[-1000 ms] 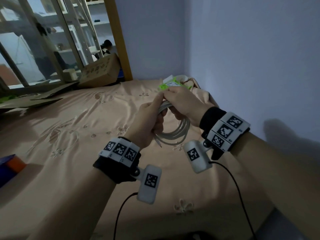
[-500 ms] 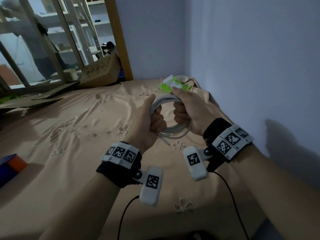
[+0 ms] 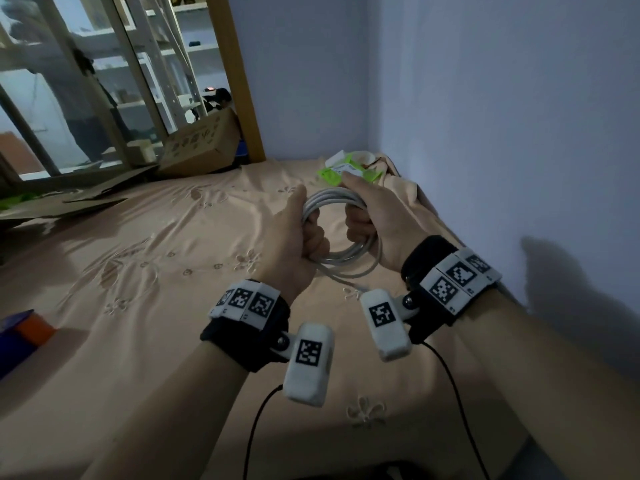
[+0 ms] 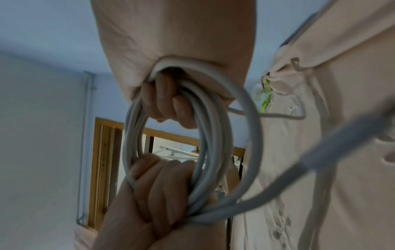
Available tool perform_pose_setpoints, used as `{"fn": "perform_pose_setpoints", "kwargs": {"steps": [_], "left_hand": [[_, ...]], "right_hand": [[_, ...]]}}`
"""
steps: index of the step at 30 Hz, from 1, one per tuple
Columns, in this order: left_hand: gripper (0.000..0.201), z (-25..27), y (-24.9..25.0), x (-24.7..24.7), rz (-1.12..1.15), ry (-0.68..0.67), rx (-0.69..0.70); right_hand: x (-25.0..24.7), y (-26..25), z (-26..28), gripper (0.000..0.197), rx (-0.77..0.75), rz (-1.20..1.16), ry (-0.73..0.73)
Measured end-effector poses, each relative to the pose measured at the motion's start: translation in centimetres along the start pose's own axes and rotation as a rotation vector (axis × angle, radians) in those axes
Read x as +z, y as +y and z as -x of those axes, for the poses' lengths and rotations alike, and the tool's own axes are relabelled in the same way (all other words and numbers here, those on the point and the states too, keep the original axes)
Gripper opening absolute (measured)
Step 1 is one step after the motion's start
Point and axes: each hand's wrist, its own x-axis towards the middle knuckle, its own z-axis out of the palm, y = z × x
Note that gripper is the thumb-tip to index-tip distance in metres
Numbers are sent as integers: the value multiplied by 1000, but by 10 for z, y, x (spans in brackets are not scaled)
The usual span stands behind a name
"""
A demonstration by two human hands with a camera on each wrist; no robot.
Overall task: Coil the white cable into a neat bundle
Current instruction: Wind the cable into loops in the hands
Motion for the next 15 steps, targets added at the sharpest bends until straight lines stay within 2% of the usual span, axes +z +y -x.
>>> {"fn": "perform_pose_setpoints", "kwargs": {"steps": [4,7,12,15], "left_hand": [[49,2,-7,-1,51,21,17],[51,2,-5,-3,15,-51,-7],[57,3,2,-6,-304,-142,-65],[52,4,3,-6,-333,-183,-48]], "right_hand": [[2,4,0,42,10,-65,57],[0,1,-4,41,0,-31,82],[2,-7,-6,35,-86,346,-11],[6,-12,-6,36,-110,449,-41]]}}
